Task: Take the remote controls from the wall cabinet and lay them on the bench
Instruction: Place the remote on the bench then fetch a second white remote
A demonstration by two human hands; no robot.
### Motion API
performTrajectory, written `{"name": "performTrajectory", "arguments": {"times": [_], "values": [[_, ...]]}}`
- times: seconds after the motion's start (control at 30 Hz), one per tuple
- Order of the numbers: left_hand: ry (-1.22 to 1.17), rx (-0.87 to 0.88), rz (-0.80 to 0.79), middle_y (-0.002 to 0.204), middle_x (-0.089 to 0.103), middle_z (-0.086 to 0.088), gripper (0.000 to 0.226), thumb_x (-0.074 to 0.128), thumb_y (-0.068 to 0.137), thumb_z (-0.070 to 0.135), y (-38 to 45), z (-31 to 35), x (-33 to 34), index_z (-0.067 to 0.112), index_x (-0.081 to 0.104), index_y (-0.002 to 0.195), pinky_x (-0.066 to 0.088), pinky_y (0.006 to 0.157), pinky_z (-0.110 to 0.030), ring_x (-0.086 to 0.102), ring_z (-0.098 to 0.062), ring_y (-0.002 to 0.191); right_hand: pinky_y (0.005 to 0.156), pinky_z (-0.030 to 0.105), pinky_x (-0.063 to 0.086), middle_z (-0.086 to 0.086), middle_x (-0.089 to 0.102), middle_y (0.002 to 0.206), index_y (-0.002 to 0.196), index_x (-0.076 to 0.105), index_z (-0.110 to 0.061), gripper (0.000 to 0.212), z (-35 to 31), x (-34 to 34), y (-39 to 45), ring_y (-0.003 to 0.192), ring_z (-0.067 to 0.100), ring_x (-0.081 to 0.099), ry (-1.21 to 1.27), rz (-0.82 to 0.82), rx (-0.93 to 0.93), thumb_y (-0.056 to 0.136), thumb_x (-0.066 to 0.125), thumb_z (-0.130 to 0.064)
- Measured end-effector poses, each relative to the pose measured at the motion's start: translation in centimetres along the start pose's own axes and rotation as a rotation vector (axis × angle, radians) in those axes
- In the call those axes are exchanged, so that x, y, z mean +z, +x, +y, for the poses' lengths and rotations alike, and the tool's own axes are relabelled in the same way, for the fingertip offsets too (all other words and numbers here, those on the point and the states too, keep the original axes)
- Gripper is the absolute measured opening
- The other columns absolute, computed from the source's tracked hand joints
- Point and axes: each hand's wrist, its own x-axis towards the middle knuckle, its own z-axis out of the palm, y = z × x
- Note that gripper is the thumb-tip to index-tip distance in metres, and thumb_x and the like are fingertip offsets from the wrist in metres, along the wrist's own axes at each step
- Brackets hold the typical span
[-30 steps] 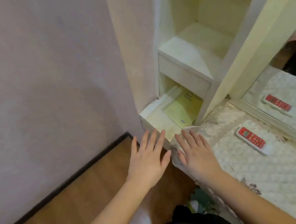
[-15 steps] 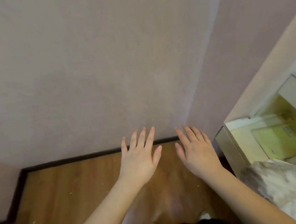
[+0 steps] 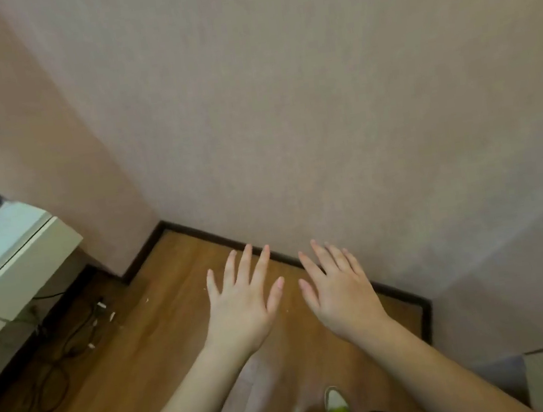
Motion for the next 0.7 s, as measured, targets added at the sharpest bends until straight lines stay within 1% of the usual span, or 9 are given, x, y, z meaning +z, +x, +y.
{"name": "performTrajectory", "arguments": {"times": [0.1, 0.2, 0.3, 0.4, 0.53, 0.6, 0.7], "values": [[0.016, -0.117, 0.035, 0.163, -0.001, 0.007, 0.061, 0.010, 0.096, 0.062, -0.3, -1.0, -0.9, 0.040, -0.001, 0.152, -0.005, 0.118, -0.051, -0.007, -0.018, 0.150, 0.113, 0.043, 0.027, 0.004, 0.044, 0.148, 0.140, 0.047, -0.024, 0.053, -0.8, -0.4, 2.7, 0.138, 0.024, 0.039, 0.012, -0.008, -0.132, 0.096, 0.028, -0.047], [0.025, -0.201, 0.058, 0.163, -0.005, 0.006, 0.062, 0.011, 0.096, 0.062, -0.3, -1.9, -2.0, 0.038, -0.001, 0.153, -0.005, 0.120, -0.044, -0.011, -0.015, 0.149, 0.112, 0.045, 0.029, 0.005, 0.046, 0.147, 0.140, 0.047, -0.022, 0.054, -1.8, -0.7, 5.0, 0.136, 0.025, 0.041, 0.026, -0.015, -0.235, 0.095, 0.029, -0.046], [0.053, -0.282, 0.111, 0.163, -0.006, 0.008, 0.062, 0.010, 0.096, 0.064, -1.3, -3.3, -3.1, 0.040, -0.001, 0.152, -0.007, 0.118, -0.039, -0.011, -0.014, 0.148, 0.114, 0.044, 0.026, 0.004, 0.042, 0.149, 0.145, 0.040, -0.023, 0.055, -3.4, -0.7, 6.5, 0.138, 0.024, 0.038, 0.030, -0.036, -0.357, 0.096, 0.027, -0.046], [0.118, -0.388, 0.183, 0.162, 0.001, 0.007, 0.062, 0.012, 0.097, 0.063, -3.0, -5.4, -3.6, 0.037, 0.008, 0.153, -0.005, 0.118, -0.041, -0.008, -0.016, 0.148, 0.116, 0.043, 0.021, 0.002, 0.038, 0.152, 0.147, 0.034, -0.025, 0.056, -6.1, -0.6, 7.5, 0.141, 0.022, 0.033, 0.042, -0.054, -0.474, 0.097, 0.025, -0.047], [0.152, -0.526, 0.206, 0.161, 0.013, 0.005, 0.062, 0.015, 0.097, 0.062, -5.6, -8.7, -4.1, 0.033, 0.018, 0.153, 0.003, 0.118, -0.044, 0.002, -0.018, 0.149, 0.116, 0.043, 0.023, 0.002, 0.038, 0.152, 0.147, 0.033, -0.025, 0.057, -11.1, -0.3, 8.5, 0.141, 0.021, 0.033, 0.028, -0.087, -0.620, 0.097, 0.022, -0.049], [0.148, -0.609, 0.223, 0.160, 0.018, 0.005, 0.062, 0.016, 0.097, 0.062, -7.1, -10.7, -4.6, 0.034, 0.020, 0.152, 0.007, 0.119, -0.045, 0.006, -0.018, 0.149, 0.116, 0.042, 0.020, 0.001, 0.036, 0.153, 0.148, 0.031, -0.025, 0.057, -14.0, -0.3, 8.8, 0.142, 0.020, 0.030, 0.029, -0.101, -0.696, 0.097, 0.021, -0.049], [0.154, -0.692, 0.252, 0.160, 0.022, 0.005, 0.061, 0.014, 0.097, 0.061, -10.0, -14.1, -5.5, 0.035, 0.023, 0.151, 0.007, 0.119, -0.048, 0.008, -0.018, 0.148, 0.118, 0.042, 0.014, 0.000, 0.032, 0.155, 0.149, 0.027, -0.026, 0.060, -19.3, -0.4, 8.9, 0.144, 0.020, 0.025, 0.032, -0.118, -0.806, 0.096, 0.015, -0.051]]}}
